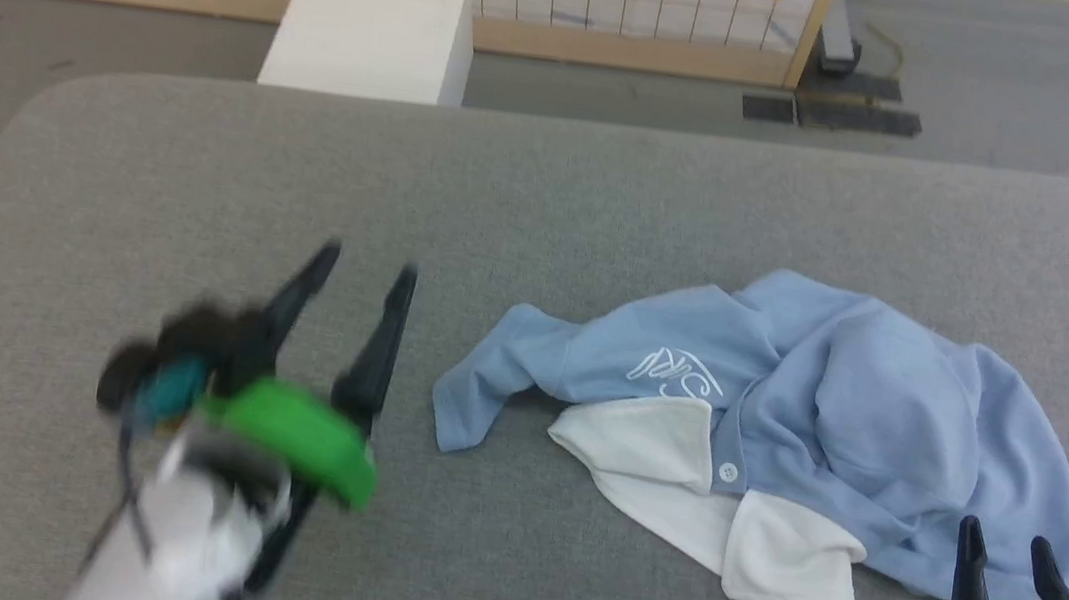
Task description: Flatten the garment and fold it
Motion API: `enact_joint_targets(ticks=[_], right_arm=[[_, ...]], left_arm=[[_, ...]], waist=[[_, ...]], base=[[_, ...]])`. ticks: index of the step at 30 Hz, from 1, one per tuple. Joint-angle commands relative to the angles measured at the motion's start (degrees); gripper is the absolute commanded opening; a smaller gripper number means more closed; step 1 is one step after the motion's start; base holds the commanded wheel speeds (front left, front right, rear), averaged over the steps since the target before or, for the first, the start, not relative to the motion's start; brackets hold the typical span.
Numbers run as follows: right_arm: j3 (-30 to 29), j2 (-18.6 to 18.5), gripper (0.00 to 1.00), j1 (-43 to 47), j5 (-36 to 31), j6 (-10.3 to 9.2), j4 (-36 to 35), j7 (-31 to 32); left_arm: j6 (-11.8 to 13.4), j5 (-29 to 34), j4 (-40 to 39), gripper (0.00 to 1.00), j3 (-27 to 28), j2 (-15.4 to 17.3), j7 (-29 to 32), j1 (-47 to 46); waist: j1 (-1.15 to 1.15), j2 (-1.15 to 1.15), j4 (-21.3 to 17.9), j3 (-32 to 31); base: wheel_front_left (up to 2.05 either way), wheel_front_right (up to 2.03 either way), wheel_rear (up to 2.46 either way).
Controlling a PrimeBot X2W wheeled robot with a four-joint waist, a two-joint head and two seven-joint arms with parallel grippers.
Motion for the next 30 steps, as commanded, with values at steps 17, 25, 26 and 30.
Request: enact_joint_targets(ticks=[17, 25, 26, 30], right_arm=[[1.75, 0.04, 1.00, -7.50, 1.13, -0.09, -0.49, -3.31], [2.41, 0.04, 1.00, -9.54, 1.62, -0.09, -0.62, -4.19], [2.44, 0.04, 1.00, -9.77, 1.71, -0.09, -0.58, -4.29], [2.29, 0.04, 1.00, -10.25, 1.75, -0.09, -0.45, -4.56]], left_arm=[[-0.91, -27.19, 11.51, 1.00, -15.84, 13.72, 42.56, -26.96], [0.65, -26.85, 16.05, 1.00, -15.35, 16.54, 43.76, -25.42], [1.09, -27.12, 16.99, 1.00, -15.18, 16.13, 43.44, -25.04], [1.99, -28.75, 19.73, 1.00, -15.80, 13.78, 44.19, -23.40]], waist=[[0.00, 0.00, -8.05, 11.76], [0.00, 0.00, -11.01, 16.27], [0.00, 0.00, -11.20, 16.66], [0.00, 0.00, -11.32, 17.74]], base=[[0.00, 0.00, 0.00], [0.00, 0.00, 0.00], [0.00, 0.00, 0.00], [0.00, 0.00, 0.00]])
